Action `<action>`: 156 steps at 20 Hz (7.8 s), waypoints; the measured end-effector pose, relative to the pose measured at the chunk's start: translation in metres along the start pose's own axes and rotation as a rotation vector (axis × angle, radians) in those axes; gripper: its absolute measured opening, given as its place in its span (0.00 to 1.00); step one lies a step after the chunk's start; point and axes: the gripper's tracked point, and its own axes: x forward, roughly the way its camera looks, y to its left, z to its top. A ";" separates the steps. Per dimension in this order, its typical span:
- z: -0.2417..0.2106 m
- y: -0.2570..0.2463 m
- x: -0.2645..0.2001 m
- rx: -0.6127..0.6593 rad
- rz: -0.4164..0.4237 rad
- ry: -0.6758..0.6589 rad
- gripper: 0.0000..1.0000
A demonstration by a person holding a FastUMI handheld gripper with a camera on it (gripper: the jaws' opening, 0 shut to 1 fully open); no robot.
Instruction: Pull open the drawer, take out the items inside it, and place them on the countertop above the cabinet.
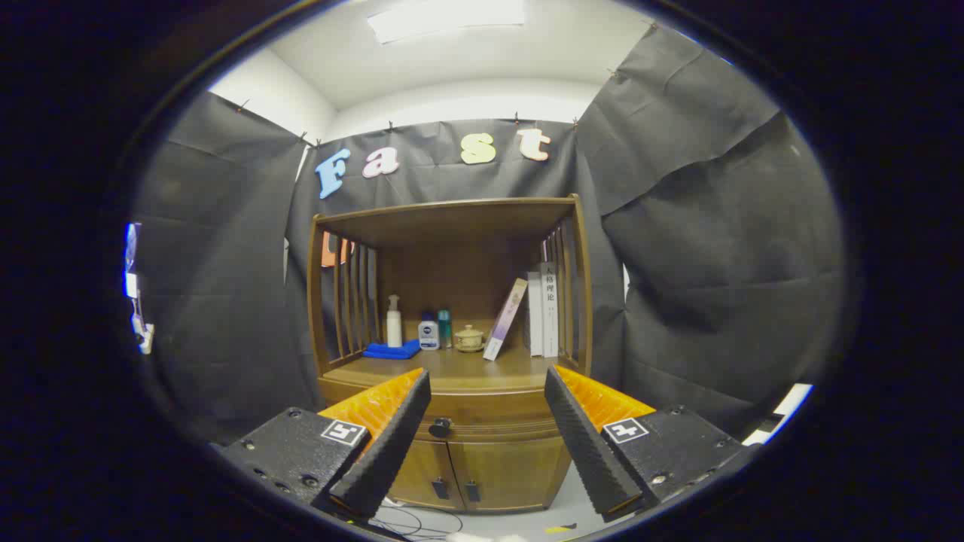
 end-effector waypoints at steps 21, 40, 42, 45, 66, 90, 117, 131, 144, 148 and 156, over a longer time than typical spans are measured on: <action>-0.030 0.013 0.015 -0.031 0.023 0.035 0.99; -0.179 0.062 0.145 -0.051 0.068 0.162 0.99; -0.196 0.066 0.169 -0.072 0.053 0.204 0.99; -0.219 0.061 0.179 -0.077 0.032 0.263 0.99; -0.248 0.062 0.232 -0.035 -0.012 0.315 0.45; -0.243 0.059 0.186 -0.041 0.004 0.307 0.40; -0.242 0.055 0.065 -0.013 0.046 0.316 0.40; -0.245 0.059 0.032 -0.014 0.065 0.340 0.40; -0.123 0.056 0.036 0.023 0.059 0.110 1.00; -0.077 0.048 0.068 0.017 0.044 0.084 1.00; -0.030 0.042 0.160 0.140 0.032 0.305 1.00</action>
